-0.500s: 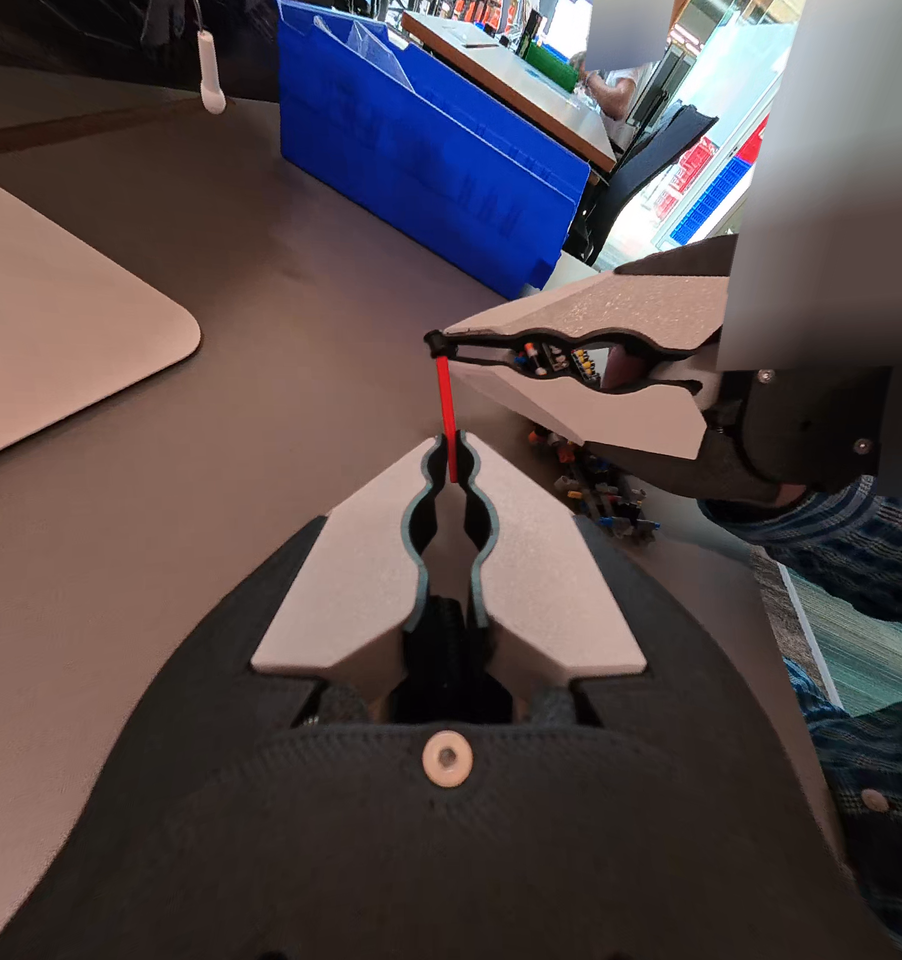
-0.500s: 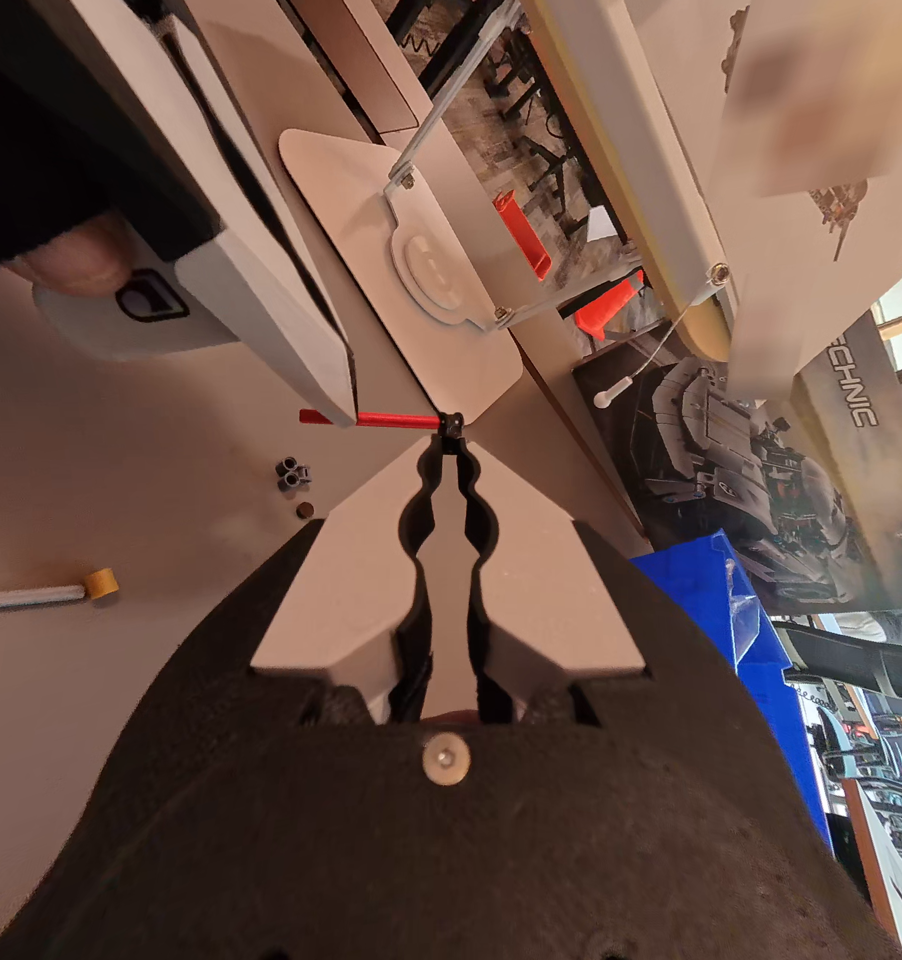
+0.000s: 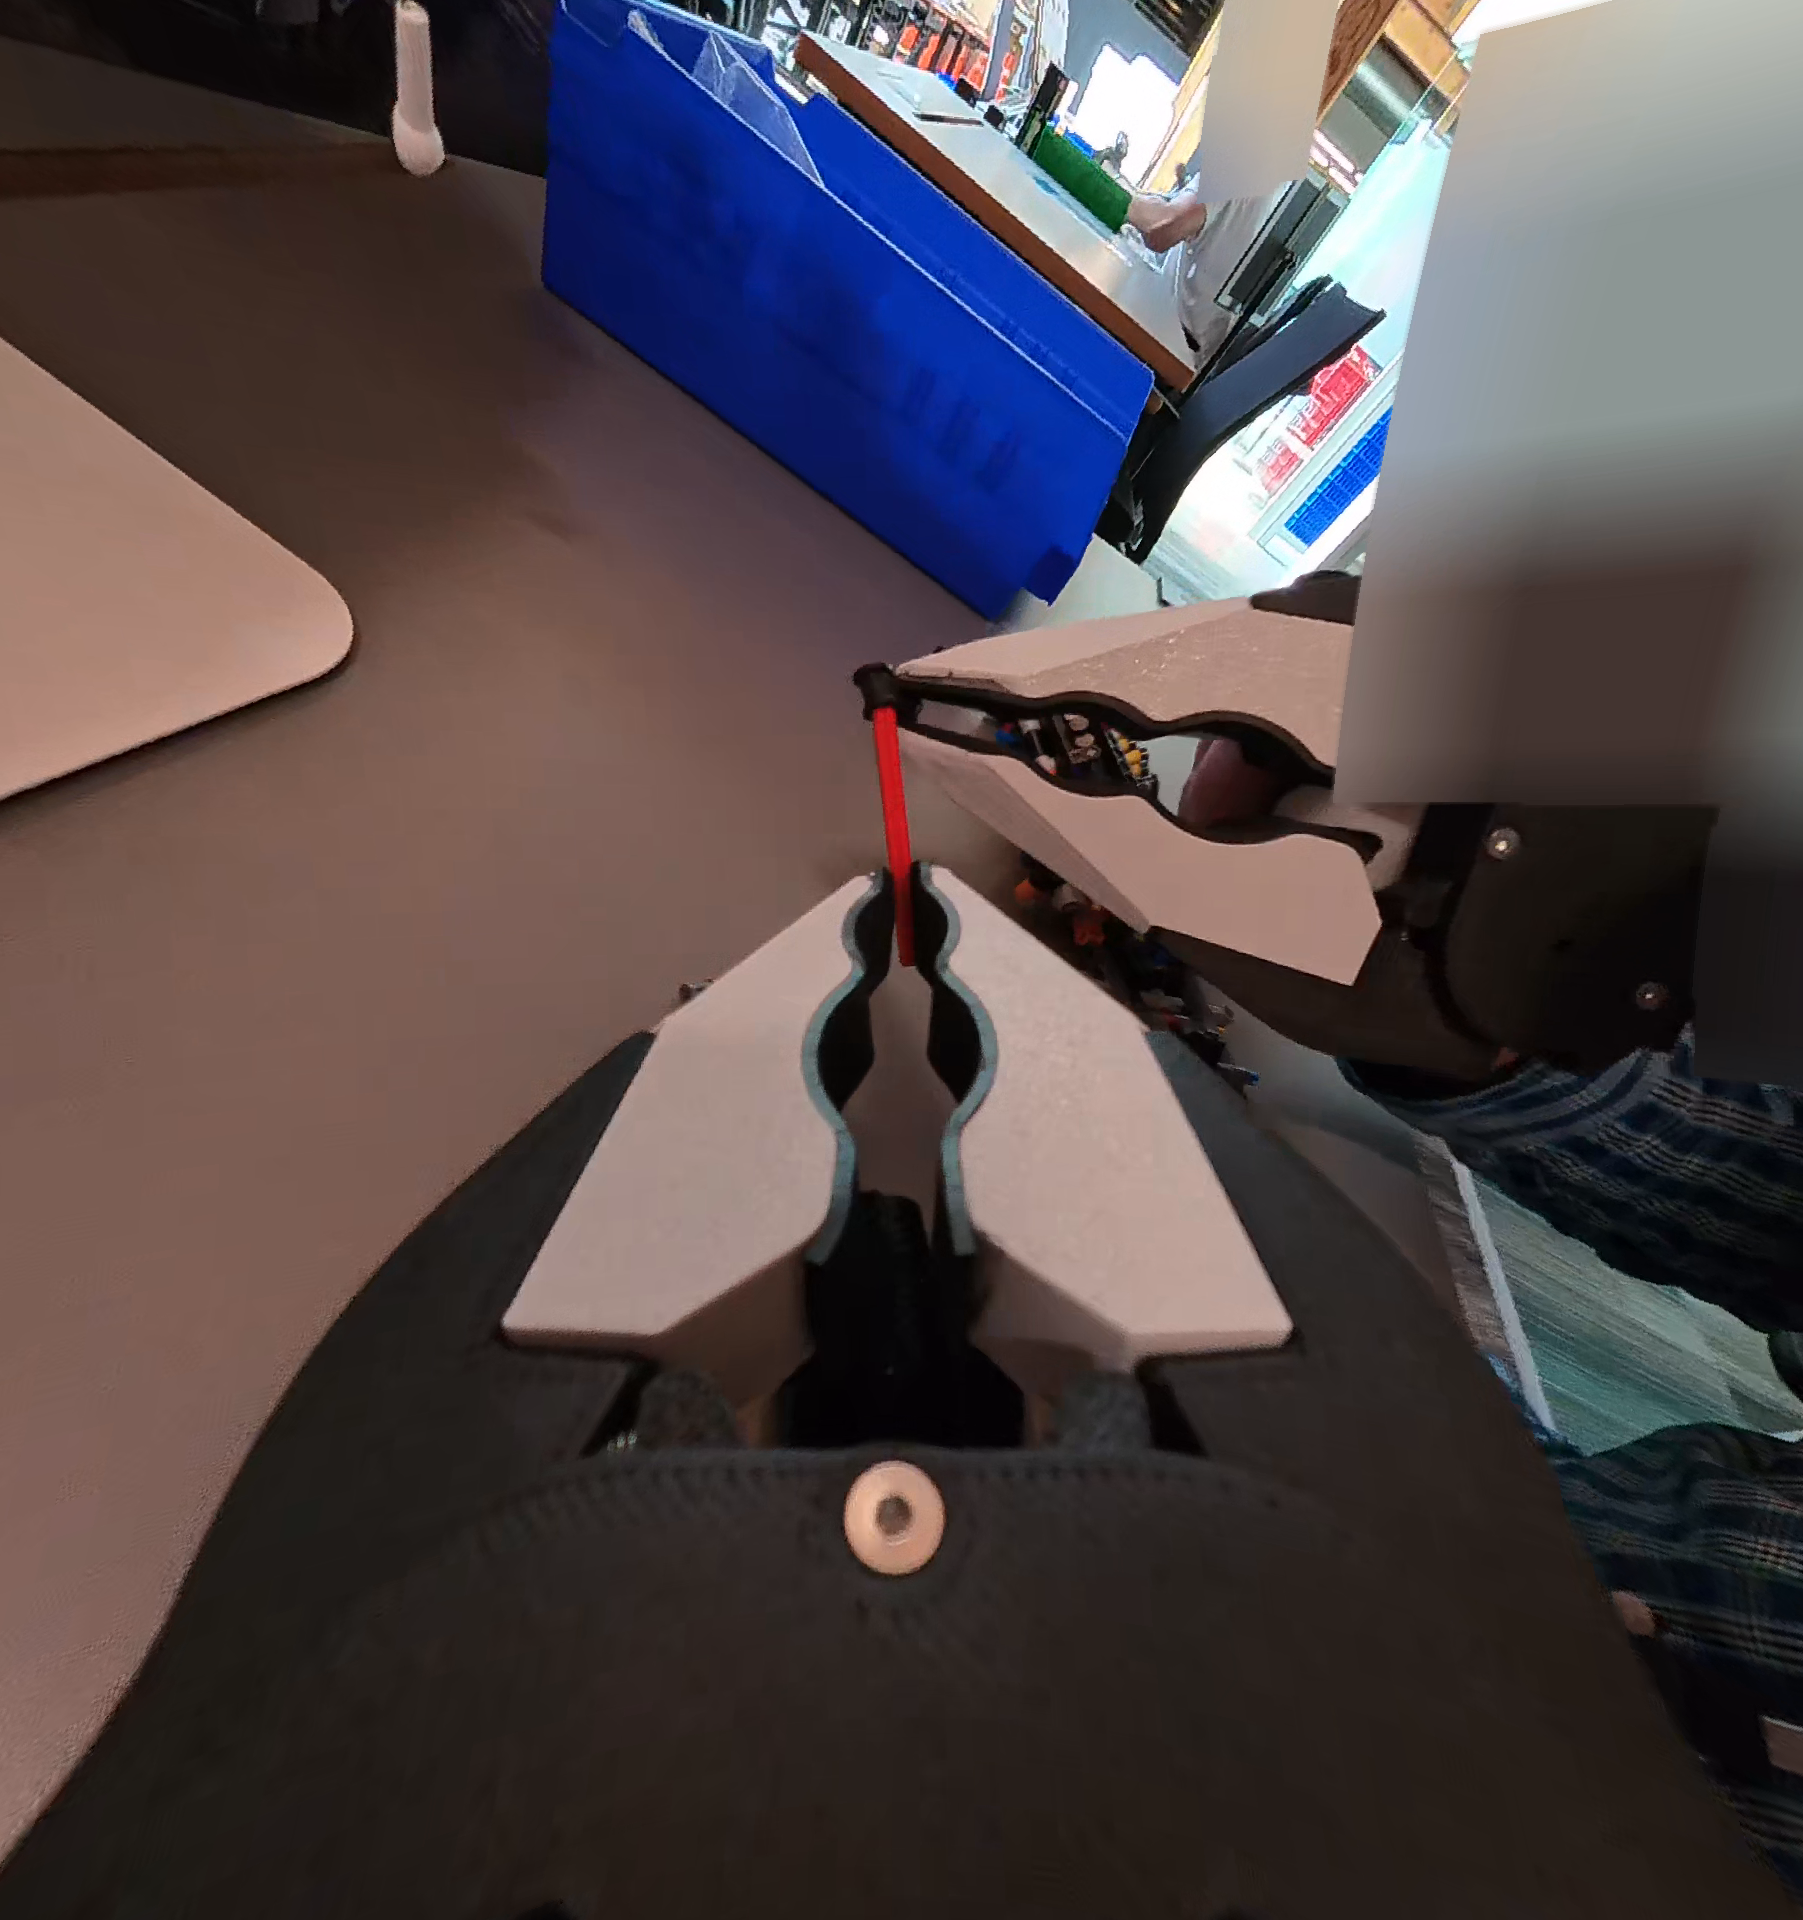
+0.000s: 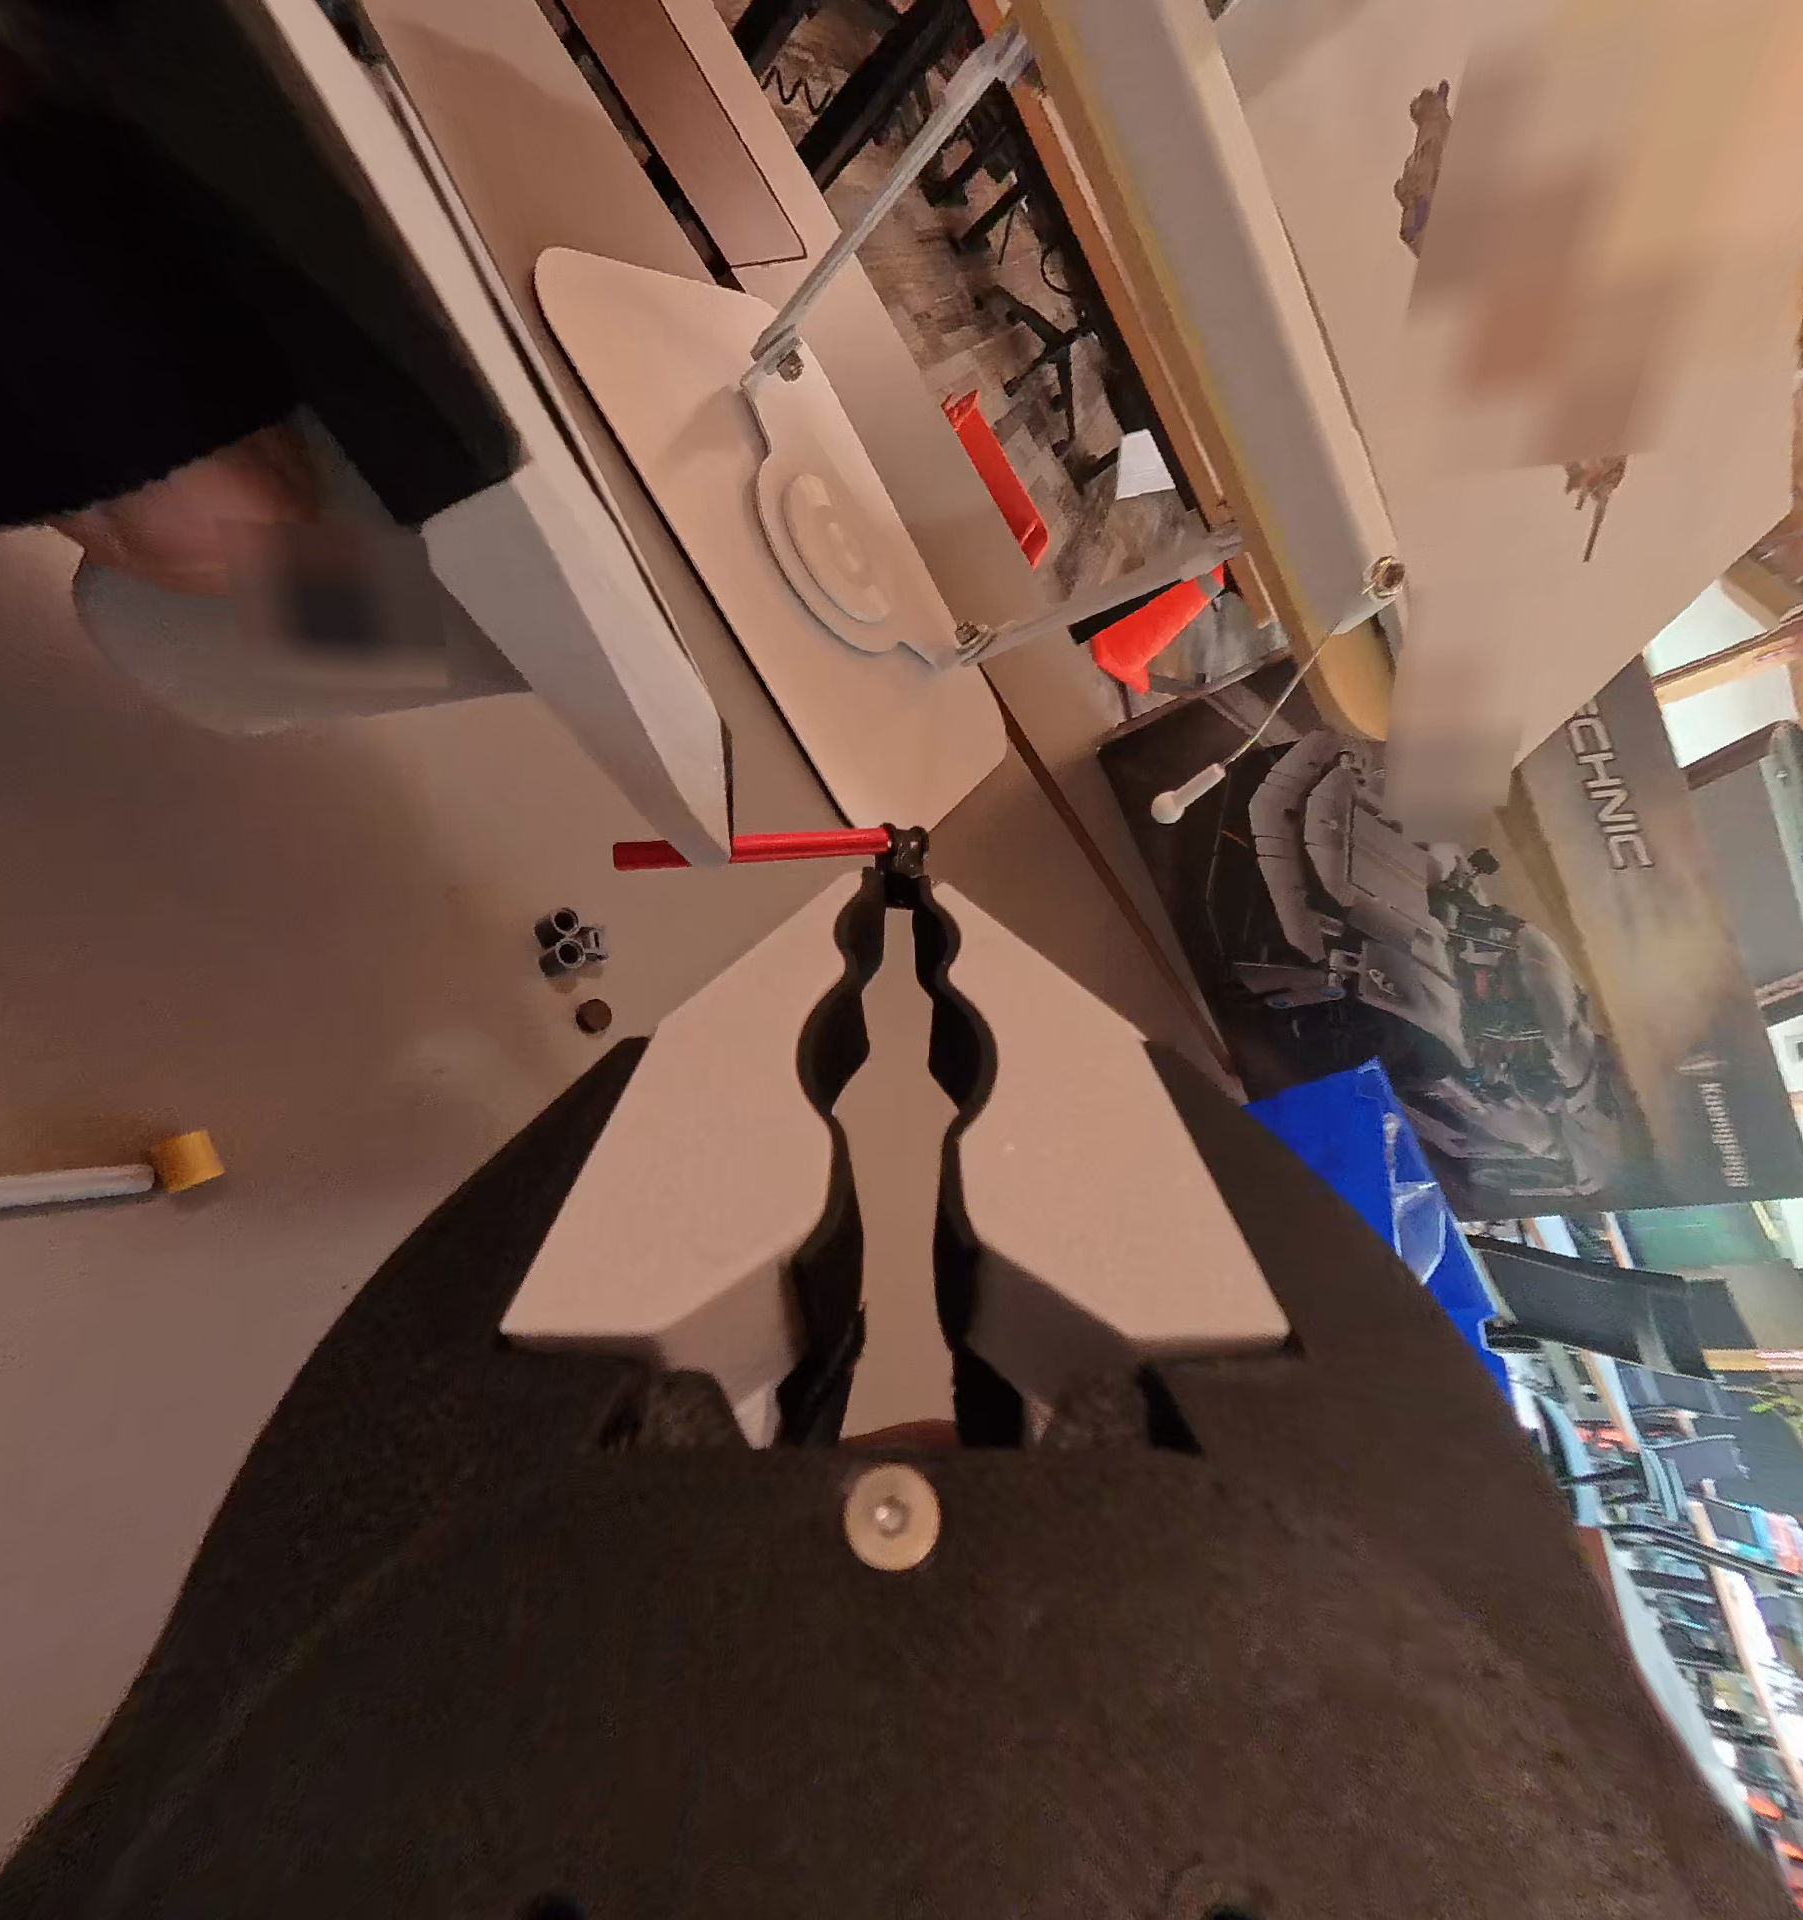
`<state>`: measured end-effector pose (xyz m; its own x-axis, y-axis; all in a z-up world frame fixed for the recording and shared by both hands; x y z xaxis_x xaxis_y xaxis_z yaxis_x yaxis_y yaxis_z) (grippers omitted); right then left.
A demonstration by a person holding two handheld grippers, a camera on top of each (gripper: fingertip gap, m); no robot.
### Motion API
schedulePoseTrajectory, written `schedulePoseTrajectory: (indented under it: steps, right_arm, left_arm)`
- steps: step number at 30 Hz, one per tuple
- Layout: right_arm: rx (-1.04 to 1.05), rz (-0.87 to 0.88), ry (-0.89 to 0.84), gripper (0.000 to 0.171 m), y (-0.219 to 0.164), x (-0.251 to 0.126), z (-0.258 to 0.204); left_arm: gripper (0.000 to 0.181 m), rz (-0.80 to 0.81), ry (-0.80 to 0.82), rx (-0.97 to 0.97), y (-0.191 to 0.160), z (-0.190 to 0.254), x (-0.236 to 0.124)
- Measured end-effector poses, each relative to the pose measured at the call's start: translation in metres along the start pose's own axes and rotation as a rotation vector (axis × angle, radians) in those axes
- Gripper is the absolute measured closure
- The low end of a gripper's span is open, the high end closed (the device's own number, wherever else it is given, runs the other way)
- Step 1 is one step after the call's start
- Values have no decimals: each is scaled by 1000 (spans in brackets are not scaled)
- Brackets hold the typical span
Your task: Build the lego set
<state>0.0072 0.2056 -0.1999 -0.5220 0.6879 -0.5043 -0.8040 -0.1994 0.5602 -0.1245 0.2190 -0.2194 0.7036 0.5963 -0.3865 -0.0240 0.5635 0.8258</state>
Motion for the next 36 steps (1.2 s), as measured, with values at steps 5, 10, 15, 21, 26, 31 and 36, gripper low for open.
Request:
schedulePoseTrajectory:
  steps: [5, 10, 15, 21, 26, 31, 36]
  right_arm:
    - [-79, 7, -48, 168, 3, -1, -3]
    - [-171, -10, -63, 169, 2, -1, -4]
    - [-262, -39, -60, 169, 1, -1, -5]
    - [-292, -52, -61, 169, 0, -2, -5]
    - [-278, -90, -30, 169, 1, -1, -5]
    - [-235, -130, 14, 169, 4, 0, -2]
    - [-157, -92, 68, 169, 5, -2, 3]
  left_arm:
    - [179, -11, -45, -69, 0, -1, 0]
    - [179, -34, -55, -65, 1, -1, -1]
    - [179, -54, -19, -20, 1, 2, -1]
    - [179, -54, -24, -37, 2, 3, -1]
    - [179, -45, 42, 34, 1, 6, 0]
    - [179, -24, 151, 175, 3, 15, -1]
    - [179, -7, 187, 234, 3, 20, -2]
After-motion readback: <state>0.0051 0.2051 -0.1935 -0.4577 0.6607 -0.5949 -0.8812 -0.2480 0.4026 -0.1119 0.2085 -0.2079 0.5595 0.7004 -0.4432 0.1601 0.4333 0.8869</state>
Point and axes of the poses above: each gripper's, where its closed fingertips meet, x out along the fingers, y out of its top, z = x × y across the jaws, the point moved 9 cm from there along -x, back along the fingers, and after that the axes turned 14 degrees about y, right-handed, at the moved point
